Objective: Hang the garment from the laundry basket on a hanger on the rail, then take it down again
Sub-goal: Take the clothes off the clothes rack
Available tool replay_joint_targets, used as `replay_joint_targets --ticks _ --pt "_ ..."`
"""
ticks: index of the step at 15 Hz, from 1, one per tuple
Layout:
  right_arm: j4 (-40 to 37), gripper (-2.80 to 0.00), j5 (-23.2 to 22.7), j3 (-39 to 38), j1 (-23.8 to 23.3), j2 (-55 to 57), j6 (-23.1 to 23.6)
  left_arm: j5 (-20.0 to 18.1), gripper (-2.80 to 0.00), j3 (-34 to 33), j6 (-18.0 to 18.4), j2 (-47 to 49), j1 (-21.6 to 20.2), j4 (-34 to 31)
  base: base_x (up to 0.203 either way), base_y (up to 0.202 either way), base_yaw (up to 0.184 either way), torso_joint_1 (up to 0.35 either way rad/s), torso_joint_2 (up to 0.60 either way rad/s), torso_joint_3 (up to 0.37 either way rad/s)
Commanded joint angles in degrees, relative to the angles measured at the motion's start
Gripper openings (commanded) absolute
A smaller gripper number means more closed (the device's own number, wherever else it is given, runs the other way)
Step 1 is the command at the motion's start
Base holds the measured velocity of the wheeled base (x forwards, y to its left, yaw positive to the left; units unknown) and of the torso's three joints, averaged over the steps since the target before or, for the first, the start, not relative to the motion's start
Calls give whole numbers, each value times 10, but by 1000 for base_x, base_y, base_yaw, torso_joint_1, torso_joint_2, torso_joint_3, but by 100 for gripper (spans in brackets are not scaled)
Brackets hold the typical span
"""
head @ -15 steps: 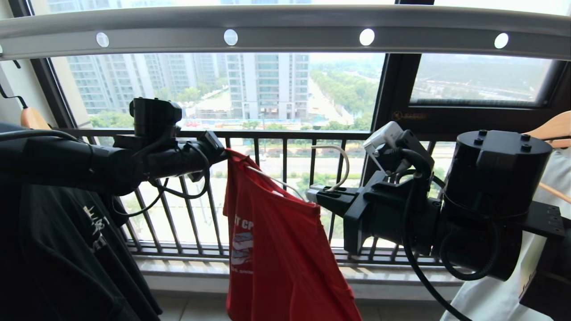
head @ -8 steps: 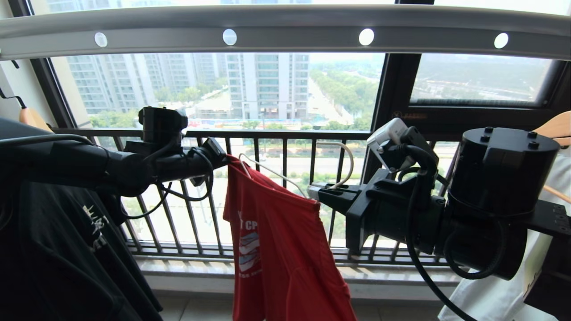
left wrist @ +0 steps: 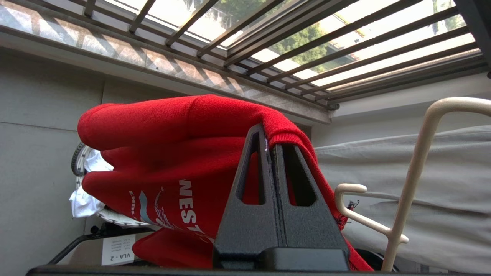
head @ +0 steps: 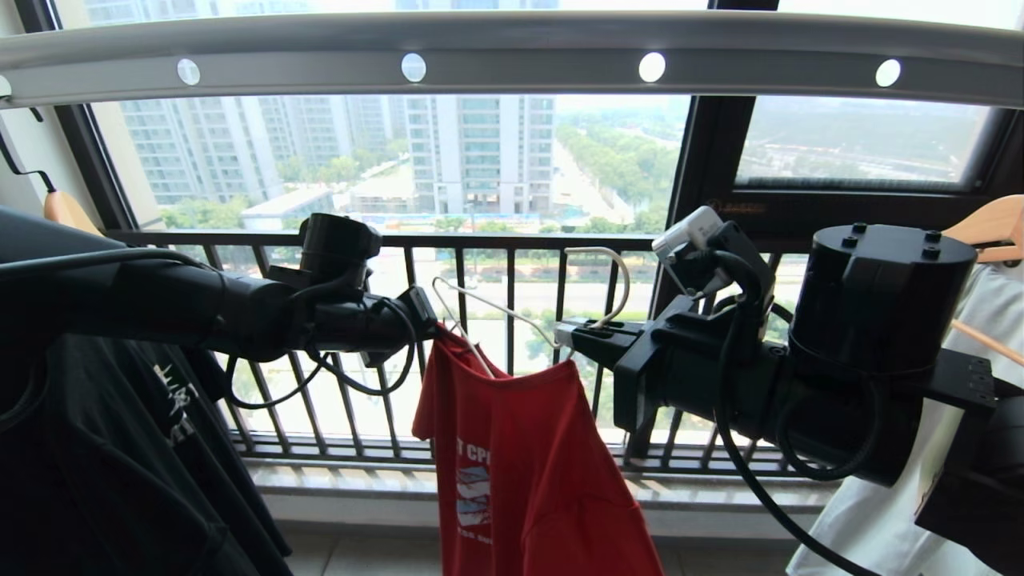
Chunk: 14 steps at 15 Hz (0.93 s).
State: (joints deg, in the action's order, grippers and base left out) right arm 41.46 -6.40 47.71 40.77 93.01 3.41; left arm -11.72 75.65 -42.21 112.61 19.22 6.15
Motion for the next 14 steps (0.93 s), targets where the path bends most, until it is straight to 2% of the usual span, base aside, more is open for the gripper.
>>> replay_joint_targets --ticks 1,4,6,10,12,14 --pt "26 -280 8 1 -3 17 0 0 -280 0 -1 -11 21 -14 0 0 0 0 0 0" --pt "101 -280 51 7 -3 52 0 0 -280 -2 -1 -10 26 -15 0 0 0 0 0 0" --pt "117 -280 75 15 -3 60 -1 0 -280 -4 0 -9 33 -17 0 0 0 0 0 0" --pt "129 -280 79 18 -4 67 -10 41 -280 -17 6 -12 67 -16 0 0 0 0 0 0" --pt "141 -280 83 19 -4 67 -11 39 -280 -20 5 -20 73 -17 0 0 0 0 0 0" --pt "180 -280 116 25 -4 87 -10 36 -280 -27 4 -40 108 -43 0 0 0 0 0 0"
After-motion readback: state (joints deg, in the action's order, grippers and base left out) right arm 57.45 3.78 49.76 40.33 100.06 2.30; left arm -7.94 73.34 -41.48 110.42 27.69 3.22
